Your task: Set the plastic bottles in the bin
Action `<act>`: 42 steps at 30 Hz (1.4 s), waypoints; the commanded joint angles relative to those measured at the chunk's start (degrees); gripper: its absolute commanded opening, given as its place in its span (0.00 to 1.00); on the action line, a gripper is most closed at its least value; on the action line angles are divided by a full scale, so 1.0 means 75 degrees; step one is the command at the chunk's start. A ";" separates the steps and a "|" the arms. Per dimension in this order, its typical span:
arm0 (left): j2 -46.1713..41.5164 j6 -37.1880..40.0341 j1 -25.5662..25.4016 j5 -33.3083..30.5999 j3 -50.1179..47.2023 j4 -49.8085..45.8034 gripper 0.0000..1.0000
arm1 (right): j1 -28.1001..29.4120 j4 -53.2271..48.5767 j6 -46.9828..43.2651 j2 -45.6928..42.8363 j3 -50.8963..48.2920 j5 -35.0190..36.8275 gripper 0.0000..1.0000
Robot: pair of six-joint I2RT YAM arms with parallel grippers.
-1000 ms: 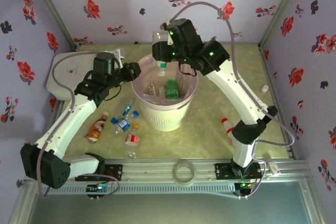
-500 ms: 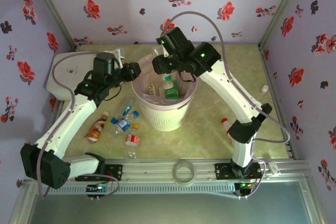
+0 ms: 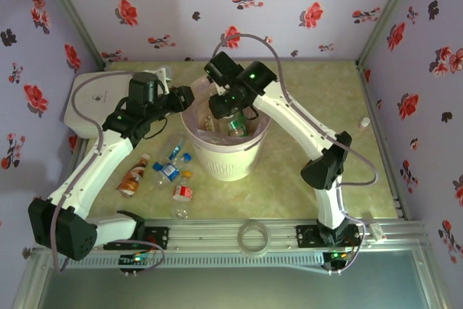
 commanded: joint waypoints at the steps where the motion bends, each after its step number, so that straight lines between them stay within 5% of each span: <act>1: 0.0113 0.0076 0.0081 -0.0092 0.0035 -0.0211 0.39 | 0.0063 -0.0264 -0.0289 0.0109 -0.0206 -0.0049 0.46; 24: 0.0011 0.0074 0.0093 -0.0083 -0.0080 -0.0176 0.39 | 0.0116 0.0402 -0.0498 0.0621 -0.1609 -0.0372 0.55; 31: 0.0030 0.0076 0.0099 -0.0091 -0.0115 -0.0163 0.39 | 0.0166 0.0472 -0.0551 0.0150 -0.1442 -0.0372 0.78; 42: 0.0071 0.0010 0.0103 -0.0090 -0.0152 -0.0098 0.39 | 0.0338 0.0010 -0.1034 -0.0549 0.0091 -0.0046 0.97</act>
